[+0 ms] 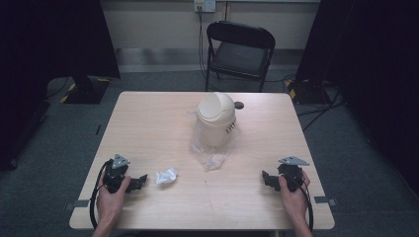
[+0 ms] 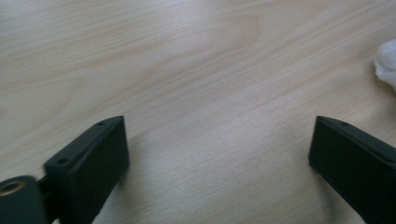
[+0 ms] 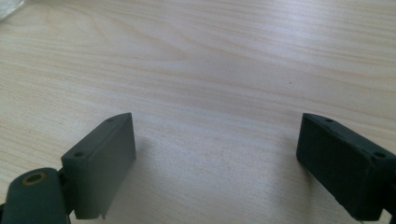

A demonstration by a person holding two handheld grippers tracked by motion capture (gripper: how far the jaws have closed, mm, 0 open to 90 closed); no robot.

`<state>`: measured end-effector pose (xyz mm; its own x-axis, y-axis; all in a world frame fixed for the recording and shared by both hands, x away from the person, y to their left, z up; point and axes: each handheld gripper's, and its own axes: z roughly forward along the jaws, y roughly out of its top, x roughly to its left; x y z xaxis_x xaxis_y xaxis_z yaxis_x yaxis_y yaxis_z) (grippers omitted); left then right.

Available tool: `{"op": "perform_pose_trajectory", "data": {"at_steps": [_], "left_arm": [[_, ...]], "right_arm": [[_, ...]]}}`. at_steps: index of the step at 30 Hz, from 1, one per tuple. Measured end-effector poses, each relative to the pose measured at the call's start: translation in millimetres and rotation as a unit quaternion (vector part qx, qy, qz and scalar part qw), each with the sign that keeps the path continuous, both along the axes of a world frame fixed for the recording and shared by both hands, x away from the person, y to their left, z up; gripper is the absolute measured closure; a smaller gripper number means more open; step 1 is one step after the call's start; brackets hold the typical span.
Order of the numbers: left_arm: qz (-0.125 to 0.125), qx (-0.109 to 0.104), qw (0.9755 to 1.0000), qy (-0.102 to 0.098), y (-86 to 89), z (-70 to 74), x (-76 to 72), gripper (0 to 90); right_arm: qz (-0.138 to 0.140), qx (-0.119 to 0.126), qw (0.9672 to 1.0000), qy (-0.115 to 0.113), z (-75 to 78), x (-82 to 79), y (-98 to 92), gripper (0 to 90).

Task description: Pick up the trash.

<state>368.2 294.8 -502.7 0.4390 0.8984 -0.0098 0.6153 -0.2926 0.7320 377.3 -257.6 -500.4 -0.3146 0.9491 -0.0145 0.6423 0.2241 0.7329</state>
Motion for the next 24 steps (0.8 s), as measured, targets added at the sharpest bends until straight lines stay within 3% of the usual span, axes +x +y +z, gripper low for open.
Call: {"op": "perform_pose_trajectory", "data": {"at_steps": [3, 7, 9, 16, 20, 24], "left_arm": [[0.014, -0.006, 0.9999, -0.007, 1.9, 0.6, -2.6, 16.2], [0.013, -0.007, 0.9999, -0.008, 3.5, 1.1, -5.5, 15.9], [0.011, -0.020, 0.9997, -0.004, 3.8, 2.2, -7.0, 15.9], [-0.010, -0.058, 0.9982, -0.013, 5.3, 15.3, -12.0, 15.9], [-0.024, -0.059, 0.9979, -0.013, -0.1, 22.4, -10.5, 16.3], [-0.043, -0.077, 0.9960, -0.018, -7.6, 28.9, -8.4, 16.3]], "right_arm": [[0.000, 0.000, 1.0000, 0.001, 0.1, 0.0, -0.1, 10.9], [0.001, 0.000, 1.0000, 0.001, 0.1, 0.0, 0.0, 10.9], [0.000, 0.000, 1.0000, 0.000, 0.0, 0.0, 0.0, 10.9], [0.000, 0.000, 1.0000, 0.000, 0.0, -0.1, 0.1, 10.9], [0.000, 0.000, 1.0000, 0.000, 0.0, 0.0, 0.1, 10.9], [0.000, 0.000, 1.0000, 0.000, 0.0, 0.0, 0.1, 10.9]]}}
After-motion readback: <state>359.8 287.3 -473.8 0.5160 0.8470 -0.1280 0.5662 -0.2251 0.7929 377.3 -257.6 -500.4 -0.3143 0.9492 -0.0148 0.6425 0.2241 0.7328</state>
